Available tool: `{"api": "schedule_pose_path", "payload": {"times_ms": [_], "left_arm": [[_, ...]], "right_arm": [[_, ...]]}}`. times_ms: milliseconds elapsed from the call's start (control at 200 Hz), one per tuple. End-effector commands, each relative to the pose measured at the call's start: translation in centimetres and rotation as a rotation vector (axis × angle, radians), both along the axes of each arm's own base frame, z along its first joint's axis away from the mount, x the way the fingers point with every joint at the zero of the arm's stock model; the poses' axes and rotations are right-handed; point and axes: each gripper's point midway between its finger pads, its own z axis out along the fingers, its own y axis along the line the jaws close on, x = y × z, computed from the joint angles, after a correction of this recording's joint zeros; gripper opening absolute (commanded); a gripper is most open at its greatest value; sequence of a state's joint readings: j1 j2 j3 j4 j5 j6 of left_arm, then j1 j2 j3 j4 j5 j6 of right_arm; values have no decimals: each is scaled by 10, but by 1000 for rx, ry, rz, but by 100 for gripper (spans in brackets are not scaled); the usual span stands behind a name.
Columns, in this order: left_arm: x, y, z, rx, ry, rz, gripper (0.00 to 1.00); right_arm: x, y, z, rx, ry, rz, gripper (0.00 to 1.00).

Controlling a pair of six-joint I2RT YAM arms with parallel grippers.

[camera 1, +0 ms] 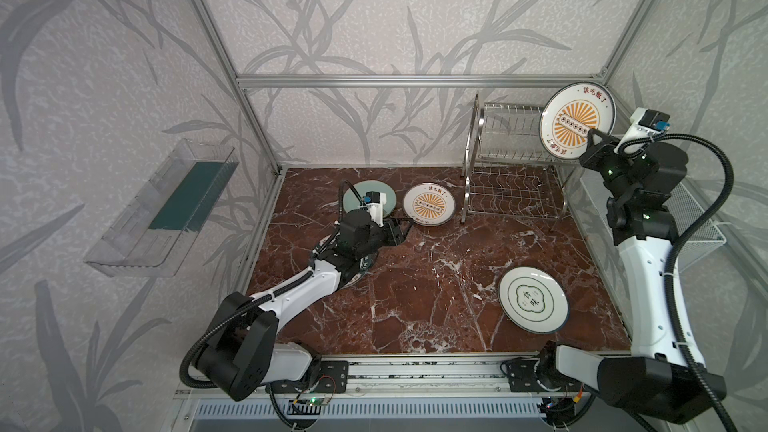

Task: Load the plates into the dish rack
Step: 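Lower the sunburst plate into the rack slots beside the bamboo tray with the right gripper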

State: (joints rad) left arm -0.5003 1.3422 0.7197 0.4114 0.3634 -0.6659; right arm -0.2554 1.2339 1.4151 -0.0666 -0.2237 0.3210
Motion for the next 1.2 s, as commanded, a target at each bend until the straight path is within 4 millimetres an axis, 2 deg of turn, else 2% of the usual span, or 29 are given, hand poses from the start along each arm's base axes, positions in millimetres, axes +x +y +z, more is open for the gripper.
{"api": "schedule_pose_path", "payload": {"times_ms": [0,475,785,1195], "left_arm": [[4,-4,18,-24,-41,4,51],[-2,-11,16,-20,-43,-12,51],[-2,-10,14,-13,-44,-7,50],[-2,-10,13,-10,-43,-7,50]], "right_arm": [[0,-11,30,-56,-66,-64,0],[48,-37,16,-83,15,-158,0],[73,-37,-4,-144,92,-200,0],[88,-27,-10,-241,120,-256,0]]}}
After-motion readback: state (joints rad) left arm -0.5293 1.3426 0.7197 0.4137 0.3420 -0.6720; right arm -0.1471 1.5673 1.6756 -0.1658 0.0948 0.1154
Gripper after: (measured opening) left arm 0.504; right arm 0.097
